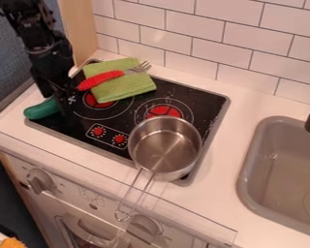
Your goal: Moved the green object to the right top corner of the burner
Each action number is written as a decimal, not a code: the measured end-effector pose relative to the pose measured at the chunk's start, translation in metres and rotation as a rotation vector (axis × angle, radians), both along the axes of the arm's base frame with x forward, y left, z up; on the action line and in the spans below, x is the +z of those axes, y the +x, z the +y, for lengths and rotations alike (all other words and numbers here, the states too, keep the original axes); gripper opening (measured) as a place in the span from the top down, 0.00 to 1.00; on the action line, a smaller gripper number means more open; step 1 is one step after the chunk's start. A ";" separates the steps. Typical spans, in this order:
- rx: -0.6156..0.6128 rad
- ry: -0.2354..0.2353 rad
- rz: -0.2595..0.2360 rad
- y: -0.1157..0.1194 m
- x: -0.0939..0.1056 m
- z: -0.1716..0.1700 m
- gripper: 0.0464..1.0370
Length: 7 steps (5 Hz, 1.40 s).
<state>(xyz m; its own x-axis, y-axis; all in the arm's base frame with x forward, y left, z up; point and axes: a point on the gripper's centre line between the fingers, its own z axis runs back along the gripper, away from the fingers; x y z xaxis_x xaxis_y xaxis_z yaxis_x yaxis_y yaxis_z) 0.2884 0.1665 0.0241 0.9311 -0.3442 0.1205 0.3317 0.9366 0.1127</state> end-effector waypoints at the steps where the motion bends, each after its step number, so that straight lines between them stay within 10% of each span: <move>1: 0.027 0.004 -0.021 -0.001 -0.001 0.006 0.04; 2: 0.046 -0.027 -0.005 -0.005 -0.014 0.009 0.11; 4: 0.059 -0.049 -0.032 -0.005 -0.013 0.013 0.59; 7: 0.062 -0.124 -0.063 0.000 0.008 0.000 0.59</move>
